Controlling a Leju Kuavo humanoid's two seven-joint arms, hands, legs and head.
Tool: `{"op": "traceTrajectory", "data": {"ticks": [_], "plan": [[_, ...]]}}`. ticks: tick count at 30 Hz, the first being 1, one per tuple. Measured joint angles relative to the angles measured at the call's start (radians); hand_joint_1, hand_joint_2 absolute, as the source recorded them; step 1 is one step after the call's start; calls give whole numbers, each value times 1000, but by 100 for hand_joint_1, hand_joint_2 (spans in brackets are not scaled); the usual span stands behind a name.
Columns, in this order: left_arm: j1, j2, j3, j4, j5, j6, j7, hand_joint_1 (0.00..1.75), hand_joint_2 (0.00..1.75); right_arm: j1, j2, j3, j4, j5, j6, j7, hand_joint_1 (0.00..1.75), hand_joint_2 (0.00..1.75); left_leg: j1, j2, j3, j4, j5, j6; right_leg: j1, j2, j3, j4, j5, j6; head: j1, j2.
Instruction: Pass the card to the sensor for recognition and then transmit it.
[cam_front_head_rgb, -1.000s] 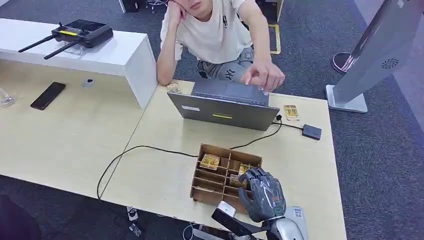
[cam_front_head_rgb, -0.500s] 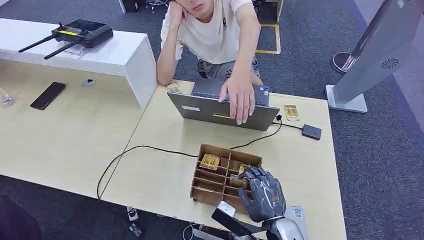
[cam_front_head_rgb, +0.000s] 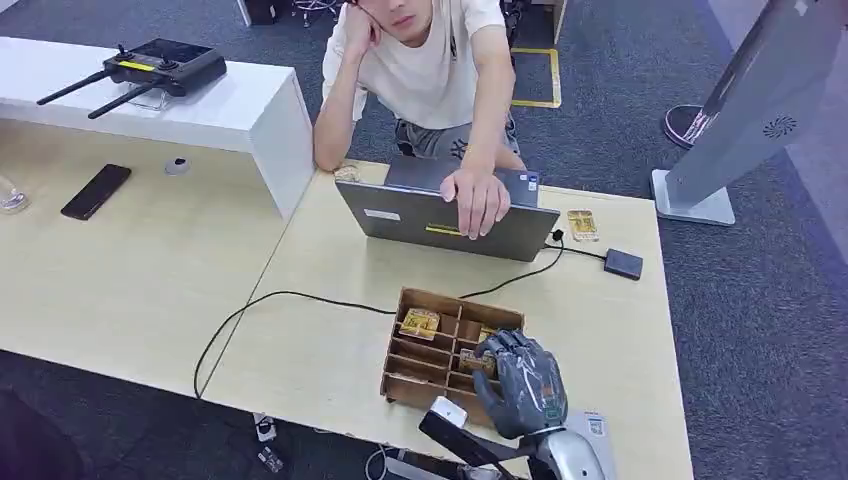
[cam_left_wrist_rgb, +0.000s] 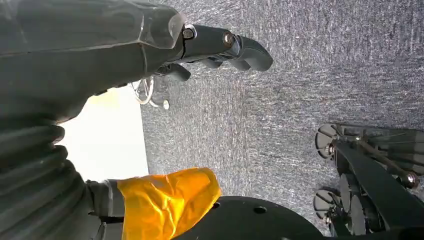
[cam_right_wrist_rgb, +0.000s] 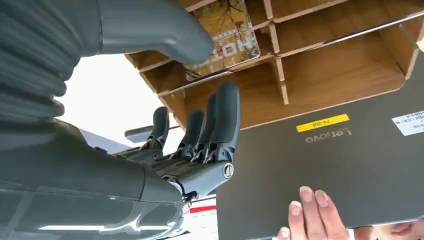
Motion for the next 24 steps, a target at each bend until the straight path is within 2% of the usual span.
{"op": "traceTrajectory", "data": {"ticks": [14, 20, 24], "plan": [[-1, 0, 0, 0, -5, 0, 0, 0, 175, -26, 25, 0, 59, 8, 0, 5, 94, 175, 0, 0, 0, 0, 0, 0, 0, 0, 0, 0, 0, 0, 0, 0], [-1, 0, 0, 0, -7, 0, 0, 0, 175, -37, 28, -1, 83, 18, -6, 9, 105, 175, 0, 0, 0, 0, 0, 0, 0, 0, 0, 0, 0, 0, 0, 0], [-1, 0, 0, 0, -8, 0, 0, 0, 175, -43, 29, -3, 94, 21, -13, 9, 103, 175, 0, 0, 0, 0, 0, 0, 0, 0, 0, 0, 0, 0, 0, 0]]}}
